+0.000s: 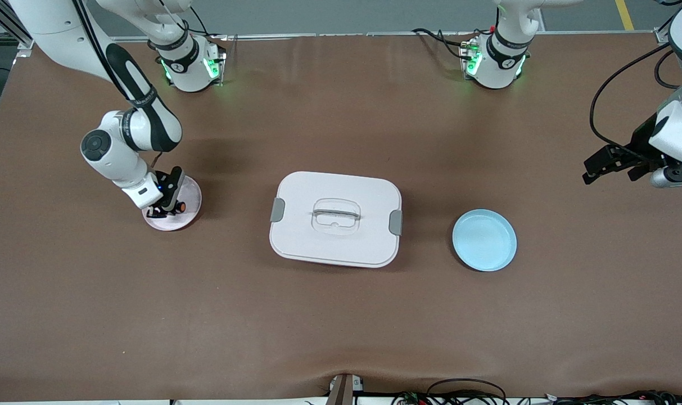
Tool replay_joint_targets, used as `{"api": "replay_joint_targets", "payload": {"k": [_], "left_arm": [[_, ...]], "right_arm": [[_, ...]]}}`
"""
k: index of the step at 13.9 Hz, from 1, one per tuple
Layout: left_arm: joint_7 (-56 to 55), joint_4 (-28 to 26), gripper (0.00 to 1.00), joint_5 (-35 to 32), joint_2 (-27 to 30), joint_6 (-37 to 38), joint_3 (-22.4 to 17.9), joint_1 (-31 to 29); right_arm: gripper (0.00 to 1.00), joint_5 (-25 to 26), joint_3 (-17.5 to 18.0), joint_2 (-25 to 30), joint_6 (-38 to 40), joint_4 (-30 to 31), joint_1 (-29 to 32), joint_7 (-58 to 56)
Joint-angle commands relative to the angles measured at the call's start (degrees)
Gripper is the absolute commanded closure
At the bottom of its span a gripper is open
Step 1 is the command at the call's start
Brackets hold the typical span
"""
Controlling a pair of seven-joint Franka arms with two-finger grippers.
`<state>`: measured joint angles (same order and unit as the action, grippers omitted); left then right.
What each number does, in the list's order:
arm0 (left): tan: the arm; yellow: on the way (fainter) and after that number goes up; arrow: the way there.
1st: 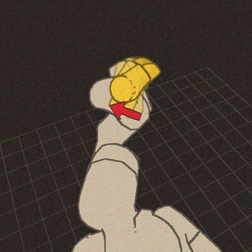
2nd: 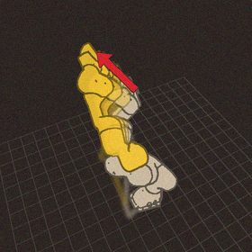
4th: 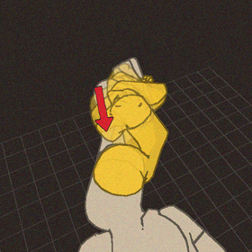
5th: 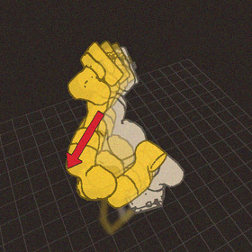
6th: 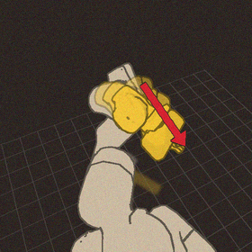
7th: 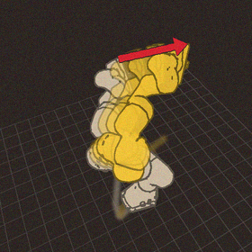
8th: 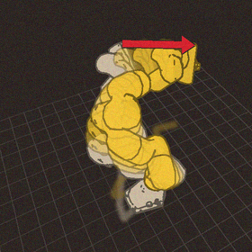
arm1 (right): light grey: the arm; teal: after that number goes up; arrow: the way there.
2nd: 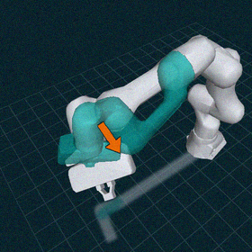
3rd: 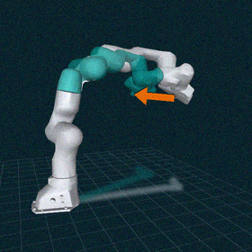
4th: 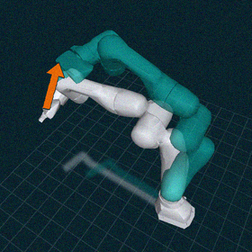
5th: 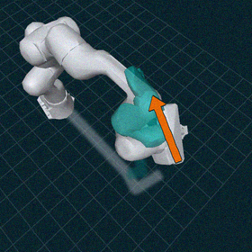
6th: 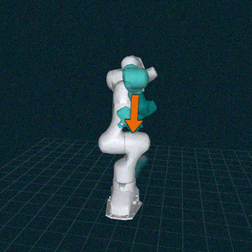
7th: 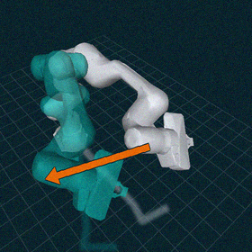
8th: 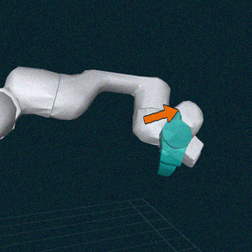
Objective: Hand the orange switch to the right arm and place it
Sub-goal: 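Lower the switch onto the white plate and open the right gripper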
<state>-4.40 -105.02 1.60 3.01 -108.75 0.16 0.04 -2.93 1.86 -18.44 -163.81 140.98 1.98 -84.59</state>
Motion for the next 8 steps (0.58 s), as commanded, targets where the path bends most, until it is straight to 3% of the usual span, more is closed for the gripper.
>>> {"api": "replay_joint_targets", "payload": {"k": [1, 8], "left_arm": [[0.18, 0.25, 0.0, 0.24, 0.86, 1.26, -0.77, 0.84], [0.01, 0.16, 0.0, 0.15, 0.33, 1.26, -1.04, 2.6]], "right_arm": [[0.0, 1.44, 0.08, -0.9, -1.25, 0.35, 0.22, 1.53], [0.0, 1.18, 0.08, -0.2, 1.9, -1.67, 0.39, 1.71]]}}
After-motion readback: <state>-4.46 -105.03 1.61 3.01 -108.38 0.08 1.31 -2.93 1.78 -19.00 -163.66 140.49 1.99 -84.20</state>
